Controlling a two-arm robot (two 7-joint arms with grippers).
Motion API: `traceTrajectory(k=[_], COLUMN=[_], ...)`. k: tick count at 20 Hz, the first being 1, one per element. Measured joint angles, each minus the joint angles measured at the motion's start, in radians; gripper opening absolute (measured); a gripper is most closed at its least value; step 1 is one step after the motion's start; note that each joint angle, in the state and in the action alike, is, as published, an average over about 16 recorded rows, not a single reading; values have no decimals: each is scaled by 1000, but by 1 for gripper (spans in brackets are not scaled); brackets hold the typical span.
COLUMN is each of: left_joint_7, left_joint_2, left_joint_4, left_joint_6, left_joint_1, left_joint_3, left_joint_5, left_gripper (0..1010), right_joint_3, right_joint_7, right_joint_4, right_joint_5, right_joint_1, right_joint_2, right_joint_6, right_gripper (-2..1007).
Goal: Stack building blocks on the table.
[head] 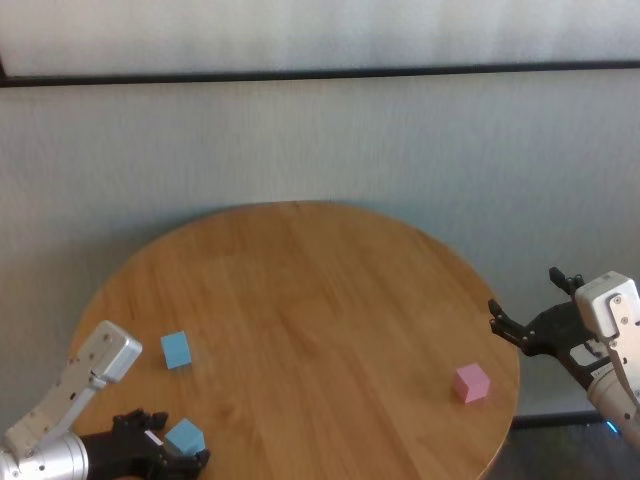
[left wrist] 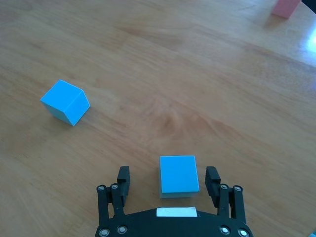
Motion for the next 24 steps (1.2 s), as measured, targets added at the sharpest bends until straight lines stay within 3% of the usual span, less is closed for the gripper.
traceTrajectory(k=[6,17,24], left_joint_7=[0,-2,-11], left_joint_2=[0,1,3], left_joint_4=[-2,-5,-12], left_joint_6=[0,-2,-14], left_joint_1=[3,5,10], left_joint_3=[-1,-3,-5], left_joint_5=[-3,-6,-3], left_gripper=[841,504,403], right_joint_3=[0,0,0], right_joint_7=[0,0,0], right_joint_4=[0,0,0], right_joint_5=[0,0,0], right_joint_1=[0,0,0], right_joint_2=[0,0,0], right_joint_6=[0,0,0], right_gripper=[1001,1001,1001])
